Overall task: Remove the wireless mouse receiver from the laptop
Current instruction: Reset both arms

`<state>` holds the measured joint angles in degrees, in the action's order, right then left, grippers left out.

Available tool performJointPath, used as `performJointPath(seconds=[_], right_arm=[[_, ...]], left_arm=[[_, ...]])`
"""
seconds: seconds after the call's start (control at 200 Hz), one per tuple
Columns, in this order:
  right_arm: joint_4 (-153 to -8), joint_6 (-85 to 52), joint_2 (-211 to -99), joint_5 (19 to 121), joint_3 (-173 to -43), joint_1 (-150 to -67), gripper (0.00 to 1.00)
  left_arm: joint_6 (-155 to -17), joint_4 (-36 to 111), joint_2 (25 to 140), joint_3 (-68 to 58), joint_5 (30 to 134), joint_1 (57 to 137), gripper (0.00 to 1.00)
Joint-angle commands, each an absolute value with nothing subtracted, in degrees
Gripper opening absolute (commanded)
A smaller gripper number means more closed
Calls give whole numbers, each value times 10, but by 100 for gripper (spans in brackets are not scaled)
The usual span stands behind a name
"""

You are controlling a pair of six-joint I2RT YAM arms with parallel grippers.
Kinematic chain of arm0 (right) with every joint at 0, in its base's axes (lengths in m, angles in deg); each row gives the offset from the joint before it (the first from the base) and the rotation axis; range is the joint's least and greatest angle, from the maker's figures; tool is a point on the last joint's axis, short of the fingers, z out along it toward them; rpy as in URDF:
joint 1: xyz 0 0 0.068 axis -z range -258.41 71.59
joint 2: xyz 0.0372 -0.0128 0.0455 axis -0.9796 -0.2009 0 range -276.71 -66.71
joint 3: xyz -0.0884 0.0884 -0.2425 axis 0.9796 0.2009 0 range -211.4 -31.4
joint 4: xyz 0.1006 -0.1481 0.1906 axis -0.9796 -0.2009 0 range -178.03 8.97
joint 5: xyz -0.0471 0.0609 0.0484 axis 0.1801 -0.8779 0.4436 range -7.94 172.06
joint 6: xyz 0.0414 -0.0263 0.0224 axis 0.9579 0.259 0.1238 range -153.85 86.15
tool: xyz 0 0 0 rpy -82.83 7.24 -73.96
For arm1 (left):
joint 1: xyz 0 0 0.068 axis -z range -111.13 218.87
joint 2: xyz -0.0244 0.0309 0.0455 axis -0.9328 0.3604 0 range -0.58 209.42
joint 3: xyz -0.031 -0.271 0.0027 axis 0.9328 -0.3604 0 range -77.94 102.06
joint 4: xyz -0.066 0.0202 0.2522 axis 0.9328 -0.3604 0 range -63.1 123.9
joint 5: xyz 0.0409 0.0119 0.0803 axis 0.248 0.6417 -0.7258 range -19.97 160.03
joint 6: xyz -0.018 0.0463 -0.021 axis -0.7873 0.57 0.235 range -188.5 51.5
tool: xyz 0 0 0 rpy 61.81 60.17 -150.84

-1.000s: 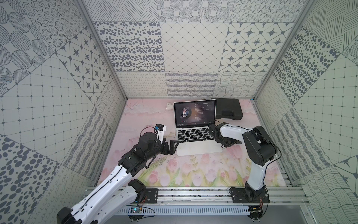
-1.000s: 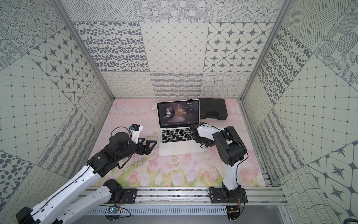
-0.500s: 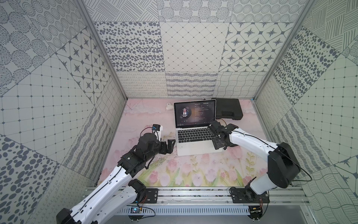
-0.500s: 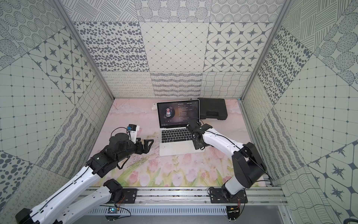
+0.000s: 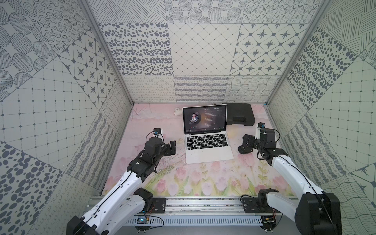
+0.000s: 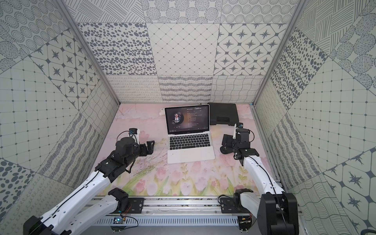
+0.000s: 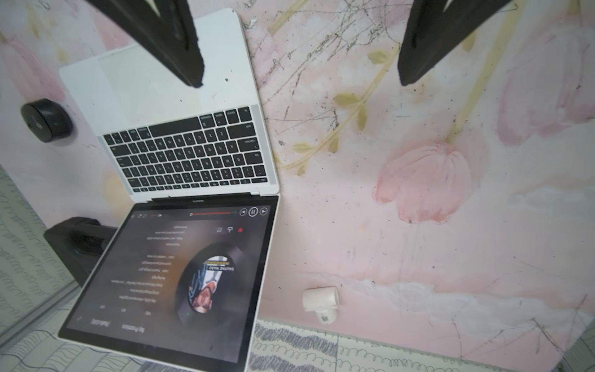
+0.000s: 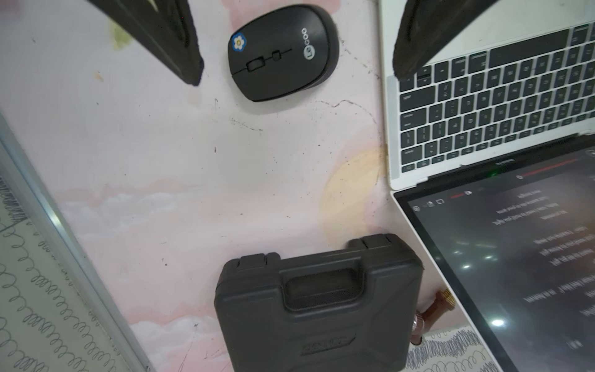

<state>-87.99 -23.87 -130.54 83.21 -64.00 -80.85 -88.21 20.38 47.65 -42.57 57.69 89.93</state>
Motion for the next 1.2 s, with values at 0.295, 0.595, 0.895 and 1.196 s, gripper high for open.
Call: performJointPath(seconds=[0.295,0.595,0.895,1.196], right_arm=[[-309,-301,-1501,820,-512,-784,97],[-291,-311,-1552,802,-524,-785,97],[-321,-307,-1555,815,-542,-786,97],[-333,-317,-1556,830,-549,-797,97]], left_arm=[[-726,528,569,-556,629,756,99],[-662,796,745,-606,674,752,99],[-692,835,888,-556,681,730,99],[-730,814,892,-544,650,711,99]])
